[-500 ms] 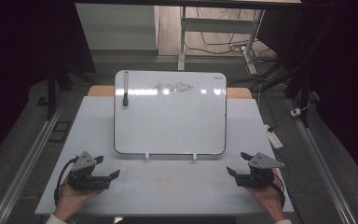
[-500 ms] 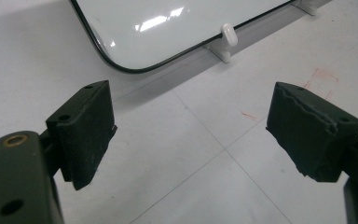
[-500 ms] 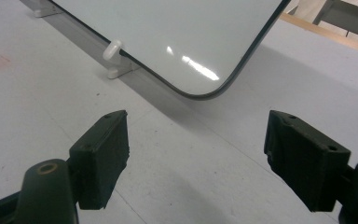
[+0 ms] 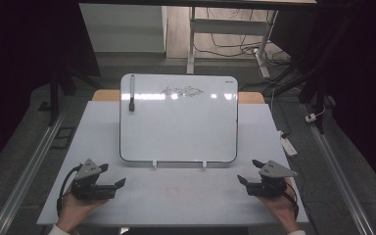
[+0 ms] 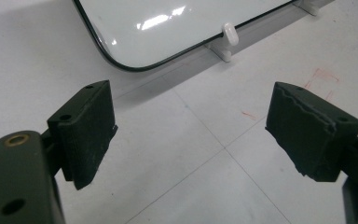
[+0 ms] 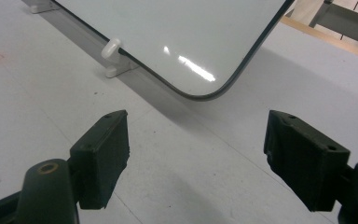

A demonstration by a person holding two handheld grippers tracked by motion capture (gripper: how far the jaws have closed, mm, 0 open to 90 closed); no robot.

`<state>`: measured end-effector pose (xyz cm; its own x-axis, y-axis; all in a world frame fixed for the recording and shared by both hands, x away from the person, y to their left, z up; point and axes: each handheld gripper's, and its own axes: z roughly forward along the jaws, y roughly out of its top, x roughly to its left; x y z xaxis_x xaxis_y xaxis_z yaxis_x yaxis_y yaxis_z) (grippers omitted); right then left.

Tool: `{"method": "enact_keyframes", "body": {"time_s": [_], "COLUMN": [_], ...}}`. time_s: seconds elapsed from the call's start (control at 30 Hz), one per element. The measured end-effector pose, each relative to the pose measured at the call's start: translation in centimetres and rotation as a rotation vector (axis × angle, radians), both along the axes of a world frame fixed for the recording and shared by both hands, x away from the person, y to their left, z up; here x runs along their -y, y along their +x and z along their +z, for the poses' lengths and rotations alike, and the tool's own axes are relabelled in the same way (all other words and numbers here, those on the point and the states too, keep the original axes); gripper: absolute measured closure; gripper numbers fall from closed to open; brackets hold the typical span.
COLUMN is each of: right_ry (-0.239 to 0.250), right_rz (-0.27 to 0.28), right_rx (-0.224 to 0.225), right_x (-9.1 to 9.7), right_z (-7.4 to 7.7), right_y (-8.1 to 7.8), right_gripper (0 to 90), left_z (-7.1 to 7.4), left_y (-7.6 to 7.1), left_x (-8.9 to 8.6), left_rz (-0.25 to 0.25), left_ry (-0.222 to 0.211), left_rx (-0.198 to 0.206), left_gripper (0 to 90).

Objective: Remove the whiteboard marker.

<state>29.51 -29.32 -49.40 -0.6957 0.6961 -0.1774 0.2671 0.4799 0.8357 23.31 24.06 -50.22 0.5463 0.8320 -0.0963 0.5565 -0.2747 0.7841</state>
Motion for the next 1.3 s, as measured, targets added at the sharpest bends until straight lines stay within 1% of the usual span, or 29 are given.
{"method": "enact_keyframes", "body": {"time_s": [0.13, 0.23, 0.3, 0.43, 0.53, 0.63, 0.7, 0.8, 0.93, 1.03, 1.17, 1.3], "right_ry": [0.0, 0.002, 0.003, 0.007, 0.008, 0.006, 0.002, 0.001, 0.0, -0.002, -0.008, -0.006], "right_rz": [0.001, 0.003, 0.003, 0.001, 0.002, 0.002, 0.004, 0.002, -0.002, -0.001, -0.002, -0.006], "right_rx": [-0.001, 0.002, 0.004, 0.007, 0.016, 0.016, 0.013, 0.012, 0.007, 0.002, -0.002, -0.005], "right_x": [0.0, -0.2, -0.2, -0.3, -0.4, -0.5, -0.6, -0.6, -0.7, -0.8, -0.8, -0.7], "right_z": [0.0, 0.2, 0.2, 0.4, 0.5, 0.5, 0.4, 0.3, 0.1, 0.0, -0.2, -0.3], "right_y": [0.0, 0.0, 0.0, -0.1, -0.2, -0.2, -0.2, -0.2, -0.1, -0.1, -0.1, 0.0], "right_gripper": [22.2, 22.5, 22.5, 22.7, 22.9, 22.9, 22.9, 22.9, 23.1, 23.1, 23.2, 23.2], "left_z": [0.2, 0.8, 1.4, 2.6, 3.9, 5.4, 6.5, 8.2, 10.5, 12.0, 13.3, 13.8], "left_y": [0.0, 0.2, 0.4, 1.1, 2.0, 3.4, 4.6, 6.3, 9.0, 11.2, 14.0, 16.4], "left_x": [-0.1, -0.1, -0.2, -0.2, 0.0, 0.0, 0.1, 0.5, 0.9, 1.1, 1.4, 1.8], "left_rz": [-0.004, -0.004, 0.0, 0.017, 0.025, 0.035, 0.046, 0.064, 0.096, 0.121, 0.148, 0.173], "left_ry": [-0.006, -0.013, -0.021, -0.026, -0.037, -0.055, -0.06, -0.04, -0.027, -0.024, -0.016, -0.005], "left_rx": [0.002, 0.008, 0.012, 0.005, 0.013, 0.027, 0.04, 0.079, 0.121, 0.135, 0.143, 0.139], "left_gripper": [16.4, 16.5, 17.4, 17.9, 18.3, 19.4, 20.2, 21.8, 23.4, 24.6, 27.6, 30.3]}}
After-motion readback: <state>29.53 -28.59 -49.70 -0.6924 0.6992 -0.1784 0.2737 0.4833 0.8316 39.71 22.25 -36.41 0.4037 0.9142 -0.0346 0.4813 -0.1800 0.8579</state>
